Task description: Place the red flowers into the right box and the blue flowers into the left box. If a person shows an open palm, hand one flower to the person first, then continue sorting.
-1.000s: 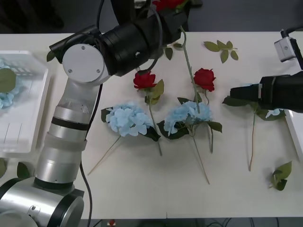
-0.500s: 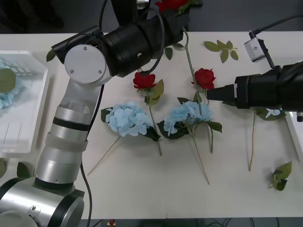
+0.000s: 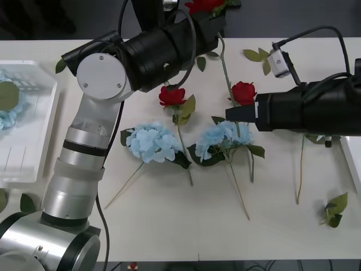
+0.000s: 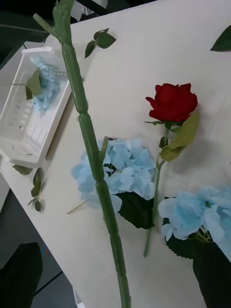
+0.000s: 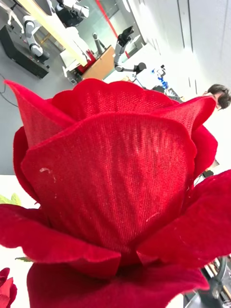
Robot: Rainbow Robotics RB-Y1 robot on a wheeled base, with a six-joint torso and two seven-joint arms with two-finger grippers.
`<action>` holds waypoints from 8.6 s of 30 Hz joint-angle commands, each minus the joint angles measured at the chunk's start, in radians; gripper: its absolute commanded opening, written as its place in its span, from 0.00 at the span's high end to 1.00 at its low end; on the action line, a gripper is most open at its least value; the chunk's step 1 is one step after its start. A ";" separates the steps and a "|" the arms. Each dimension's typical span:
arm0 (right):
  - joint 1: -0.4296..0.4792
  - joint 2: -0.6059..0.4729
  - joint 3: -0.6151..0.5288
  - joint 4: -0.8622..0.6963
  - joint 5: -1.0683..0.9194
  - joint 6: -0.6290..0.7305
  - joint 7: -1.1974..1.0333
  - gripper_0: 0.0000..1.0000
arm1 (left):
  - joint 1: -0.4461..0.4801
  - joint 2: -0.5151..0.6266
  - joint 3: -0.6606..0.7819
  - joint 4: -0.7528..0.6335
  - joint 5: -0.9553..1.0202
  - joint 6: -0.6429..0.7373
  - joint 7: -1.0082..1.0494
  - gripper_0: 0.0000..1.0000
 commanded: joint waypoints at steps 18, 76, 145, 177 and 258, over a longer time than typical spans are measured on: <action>-0.028 0.001 0.008 -0.016 0.006 -0.025 -0.064 1.00 | -0.010 -0.005 -0.015 -0.012 0.020 -0.023 0.012 1.00; -0.090 -0.012 0.046 -0.016 0.059 -0.043 -0.094 1.00 | -0.008 0.006 -0.011 -0.012 0.041 -0.033 0.002 0.92; -0.093 -0.012 0.044 0.089 0.020 -0.751 0.762 1.00 | 0.017 0.437 0.136 -0.017 0.142 0.401 0.042 0.14; -0.030 -0.064 0.026 0.084 -0.102 -0.732 0.792 0.00 | 0.017 0.433 0.136 -0.017 0.150 0.396 0.045 0.02; -0.001 -0.127 0.192 0.520 0.686 -0.120 -0.332 0.05 | 0.340 0.262 -0.310 -0.018 -1.071 0.281 0.124 1.00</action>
